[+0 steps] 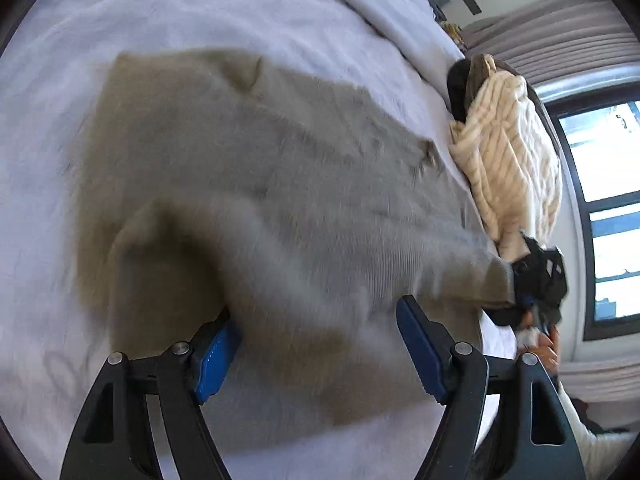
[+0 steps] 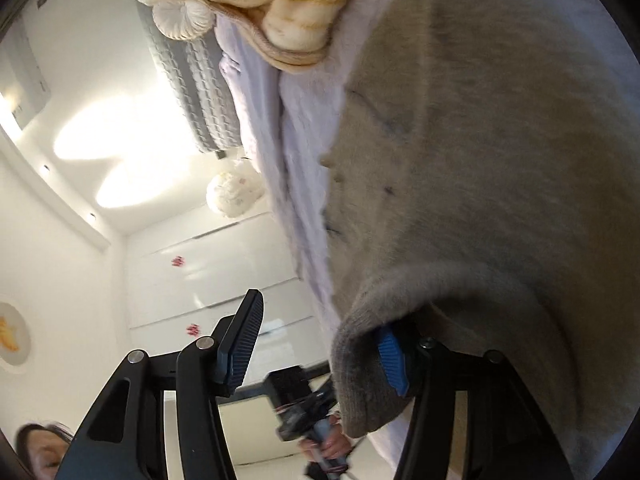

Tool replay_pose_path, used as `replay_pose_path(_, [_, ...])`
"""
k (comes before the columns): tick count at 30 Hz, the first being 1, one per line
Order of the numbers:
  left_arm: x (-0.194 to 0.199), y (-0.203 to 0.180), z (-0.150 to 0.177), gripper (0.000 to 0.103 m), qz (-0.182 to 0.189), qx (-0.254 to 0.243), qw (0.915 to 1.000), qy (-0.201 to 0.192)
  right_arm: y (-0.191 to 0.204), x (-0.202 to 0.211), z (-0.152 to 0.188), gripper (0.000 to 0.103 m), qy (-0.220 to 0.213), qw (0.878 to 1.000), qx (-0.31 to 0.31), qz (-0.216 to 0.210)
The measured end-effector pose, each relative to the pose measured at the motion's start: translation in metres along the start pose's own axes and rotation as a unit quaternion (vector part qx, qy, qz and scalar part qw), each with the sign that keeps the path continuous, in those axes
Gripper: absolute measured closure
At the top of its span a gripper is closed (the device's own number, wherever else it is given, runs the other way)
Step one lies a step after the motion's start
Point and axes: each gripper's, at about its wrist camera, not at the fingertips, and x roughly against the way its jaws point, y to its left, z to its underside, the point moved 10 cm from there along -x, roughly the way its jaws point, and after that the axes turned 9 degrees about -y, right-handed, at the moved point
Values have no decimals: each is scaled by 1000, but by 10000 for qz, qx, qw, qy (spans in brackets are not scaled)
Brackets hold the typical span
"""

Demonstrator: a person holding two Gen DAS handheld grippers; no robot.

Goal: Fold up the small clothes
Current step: 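Lift the hem with both tools and fold it over onto the collar, then lay the folded hem flat and open both tools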

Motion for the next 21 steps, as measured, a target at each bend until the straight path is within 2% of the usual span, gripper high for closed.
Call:
replay_pose_path(3, [-5,-3,-34,26,-243,-14,9983,-534,10,-5,-17,43,-268,9982,-342,-422])
replay_pose_path(6, [5,0,-69,26,-755,-154,9908,-1116,18,-6,-32,41,-550,9967,-377,-454])
replay_pose_path(9, [22,2,-93,26,-1192,-410,9799,-1543,31,1,-39,41,-712,9972,200,-48])
replay_pose_path(11, [25,6,-98,26,-1357,-570,9768,-1554,39,6,-42,41,-778,9911,910,585])
replay_pose_path(12, [23,8,-98,26,-1469,-675,9760,-1462,41,6,-43,41,-797,9830,1326,987])
replay_pose_path(14, [12,15,-95,26,-1695,-903,9738,-1217,39,5,-43,41,-717,9586,2104,1777])
replay_pose_path(17, [-11,24,-89,26,-1864,-1174,9712,-907,33,-11,-37,41,-442,9188,2970,2562])
replay_pose_path(20, [-26,33,-88,26,-1925,-1175,9710,-799,25,-37,-33,45,-175,8716,3725,3181])
replay_pose_path(21, [-29,34,-89,33,-1865,-1138,9724,-819,22,-46,-34,50,-117,8499,4007,3421])
